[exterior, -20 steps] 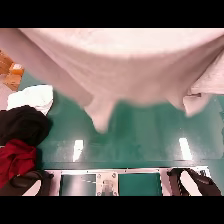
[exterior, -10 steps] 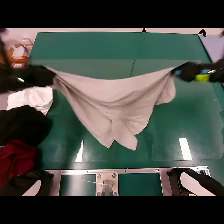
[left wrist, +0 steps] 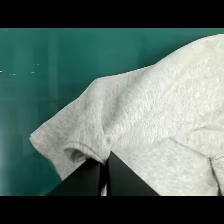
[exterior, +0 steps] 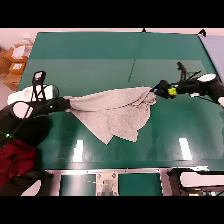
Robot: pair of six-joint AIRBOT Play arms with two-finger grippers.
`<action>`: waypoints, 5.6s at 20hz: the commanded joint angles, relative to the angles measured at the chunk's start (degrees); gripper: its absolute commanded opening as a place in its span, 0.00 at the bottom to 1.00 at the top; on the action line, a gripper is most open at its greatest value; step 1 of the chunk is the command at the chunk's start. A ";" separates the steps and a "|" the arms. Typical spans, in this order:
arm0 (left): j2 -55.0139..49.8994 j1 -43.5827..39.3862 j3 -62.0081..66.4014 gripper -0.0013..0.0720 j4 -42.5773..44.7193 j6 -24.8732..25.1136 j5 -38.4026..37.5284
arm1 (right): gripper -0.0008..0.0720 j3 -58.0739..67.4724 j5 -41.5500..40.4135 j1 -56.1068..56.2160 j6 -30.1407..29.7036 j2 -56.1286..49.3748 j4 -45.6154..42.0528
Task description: Fold the shirts.
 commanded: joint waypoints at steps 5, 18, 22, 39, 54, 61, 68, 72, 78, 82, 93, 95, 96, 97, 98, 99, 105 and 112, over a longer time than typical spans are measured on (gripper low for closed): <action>-0.39 0.00 -0.98 0.05 -0.57 1.33 0.61 | 0.72 -16.76 5.40 -9.66 4.48 10.64 -5.33; -0.31 0.02 2.71 0.05 2.16 2.82 -5.60 | 0.03 -24.81 -1.05 8.33 -1.31 8.41 5.73; 0.59 0.00 22.73 0.05 8.55 2.67 -19.32 | 0.03 -9.25 9.70 -0.81 1.81 20.94 5.77; 4.85 0.00 82.42 0.05 7.23 2.03 -38.07 | 0.03 41.97 -0.24 -18.08 4.70 44.94 2.95; -35.76 0.00 48.50 0.05 -4.98 13.42 -10.19 | 0.03 -4.79 -22.91 -3.78 -7.76 13.29 6.67; -43.80 0.50 50.66 0.91 -1.70 13.97 -6.47 | 0.41 3.76 -21.14 -5.86 -7.56 -2.78 8.70; -40.54 12.57 59.56 0.94 0.96 9.29 -40.59 | 0.41 3.67 3.96 -24.22 -5.70 3.19 -2.73; -39.95 18.49 52.46 0.94 -3.15 7.87 -55.76 | 0.57 -7.78 5.07 -32.74 -5.62 4.66 -3.58; -31.47 20.02 30.69 0.94 -2.80 9.29 -48.52 | 0.57 -15.10 4.57 -30.25 -6.97 -2.86 -4.61; -28.61 20.02 24.39 0.94 -0.15 9.25 -46.42 | 0.56 -15.04 4.66 -25.42 -7.37 -6.36 -4.57; -24.85 28.87 18.29 0.85 -0.79 8.63 -44.33 | 0.03 -11.30 10.21 -26.29 -7.30 -6.43 -6.99; -24.85 28.87 13.66 0.85 -5.18 8.87 -41.03 | 0.03 -11.30 9.79 -26.29 -7.32 -6.43 -6.97; -24.85 28.87 10.82 0.85 -8.22 9.64 -39.04 | 0.03 -11.30 9.57 -26.29 -7.32 -6.40 -6.97; -24.85 28.87 8.15 0.85 -11.47 10.25 -36.74 | 0.03 -11.30 9.49 -26.29 -7.32 -6.43 -6.97; -24.87 28.87 5.97 0.85 -14.60 11.45 -34.14 | 0.03 -11.30 9.49 -26.29 -7.32 -6.43 -6.95; -24.94 28.85 4.04 0.85 -17.90 13.03 -31.39 | 0.03 -11.30 9.49 -26.29 -7.32 -6.43 -6.95; -25.05 21.27 0.81 0.84 -19.89 14.80 -23.10 | 0.03 -11.28 9.51 -26.32 -7.34 -6.40 -6.45; -24.96 17.53 1.05 0.23 -19.15 15.78 -29.70 | 0.03 -11.28 9.60 -26.32 -7.32 -6.40 -5.88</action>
